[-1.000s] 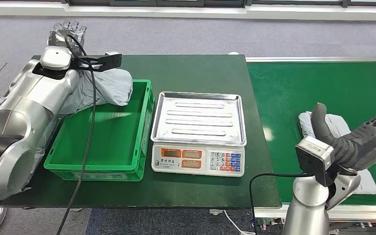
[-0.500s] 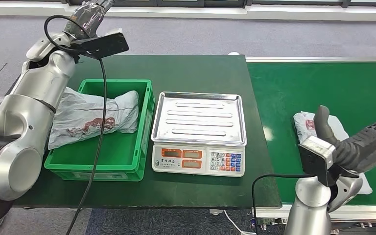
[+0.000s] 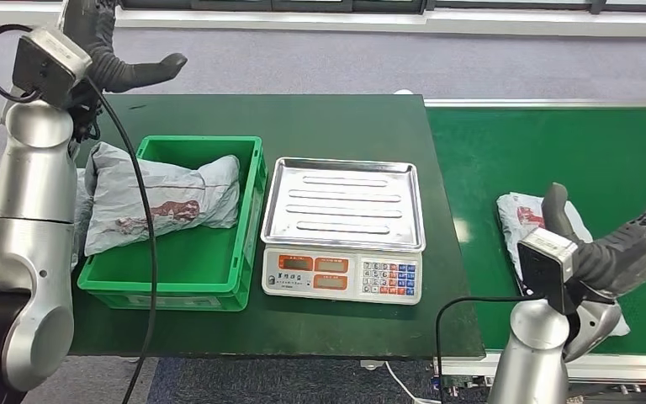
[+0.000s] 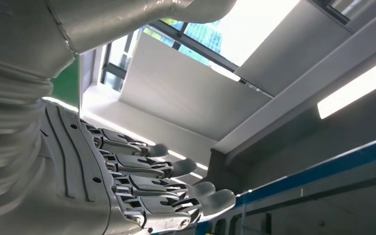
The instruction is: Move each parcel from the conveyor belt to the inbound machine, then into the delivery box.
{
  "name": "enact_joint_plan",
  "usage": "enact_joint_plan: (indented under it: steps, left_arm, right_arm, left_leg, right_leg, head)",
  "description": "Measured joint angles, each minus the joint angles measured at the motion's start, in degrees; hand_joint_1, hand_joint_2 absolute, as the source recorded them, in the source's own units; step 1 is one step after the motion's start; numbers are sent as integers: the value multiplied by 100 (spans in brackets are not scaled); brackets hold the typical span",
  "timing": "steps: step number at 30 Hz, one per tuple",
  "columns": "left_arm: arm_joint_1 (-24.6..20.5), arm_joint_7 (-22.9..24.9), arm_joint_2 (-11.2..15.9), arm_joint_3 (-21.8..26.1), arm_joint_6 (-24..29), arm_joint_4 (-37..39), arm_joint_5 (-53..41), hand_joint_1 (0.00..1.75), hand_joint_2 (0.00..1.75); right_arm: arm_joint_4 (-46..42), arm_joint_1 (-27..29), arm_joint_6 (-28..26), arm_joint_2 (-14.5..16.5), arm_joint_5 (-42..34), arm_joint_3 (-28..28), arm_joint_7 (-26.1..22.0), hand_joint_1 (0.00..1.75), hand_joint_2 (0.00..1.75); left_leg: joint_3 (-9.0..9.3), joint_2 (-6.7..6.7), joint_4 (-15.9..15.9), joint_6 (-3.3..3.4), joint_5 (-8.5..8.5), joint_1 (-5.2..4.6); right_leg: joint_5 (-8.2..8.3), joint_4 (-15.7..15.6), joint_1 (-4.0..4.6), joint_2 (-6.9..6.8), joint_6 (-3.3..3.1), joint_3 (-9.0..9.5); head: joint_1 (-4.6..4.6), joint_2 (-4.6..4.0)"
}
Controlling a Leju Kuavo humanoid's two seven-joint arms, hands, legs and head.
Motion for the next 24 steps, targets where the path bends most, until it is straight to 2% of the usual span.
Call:
enact_joint_plan:
  steps: [3,6,10,13,15,18,23,24]
  left_arm:
    - [90,1,17,-94,15,-222,-176,0,175]
    - [96,7,-82,-288,291,-25,-875,0,175]
    - [36,43,-396,-573,866,671,-2008,0,175]
    - [-39,61,-611,-692,1055,1126,-2534,0,175]
    - [-77,55,-715,-724,1171,1344,-2769,0,175]
    - [-68,39,-819,-733,1396,1497,-2944,0,175]
    - [-34,34,-873,-733,1548,1577,-2981,0,175]
    - [-2,33,-882,-731,1606,1554,-2973,0,175]
  right_arm:
    - [92,-13,0,0,54,-121,-46,0,175]
    - [364,-135,0,0,314,-457,-244,0,175]
    - [958,-594,2,0,1151,-1347,-436,0,175]
    - [1482,-988,5,-47,1843,-2085,-389,0,175]
    - [1878,-1244,8,-170,2419,-2552,-159,0,175]
    - [2453,-1531,11,-474,3244,-3100,493,0,175]
    - [3031,-1701,9,-850,3667,-3439,1024,0,175]
    - [3158,-1710,9,-927,3764,-3430,1320,0,175]
  left_leg:
    - [1,0,1,1,0,-1]
    - [2,0,3,3,4,-4]
    - [1,-4,6,12,15,-5]
    - [1,-2,9,13,16,-9]
    - [1,0,9,13,15,-14]
    - [-1,-3,9,13,15,-16]
    - [-2,-4,6,13,15,-15]
    - [-3,-4,4,13,15,-15]
  right_leg:
    - [1,-3,-3,-1,1,-1]
    - [6,-5,-5,-2,3,-2]
    - [16,-4,-6,-5,11,3]
    - [22,-4,-9,-4,14,3]
    - [25,-4,-11,-1,15,2]
    - [25,-4,-12,-2,15,2]
    - [24,-3,-10,-1,15,-1]
    - [24,-3,-10,-1,15,0]
  head:
    - [0,0]
    - [0,0]
    - [0,0]
    - [0,0]
    - [0,0]
    - [0,0]
    - [0,0]
    - [0,0]
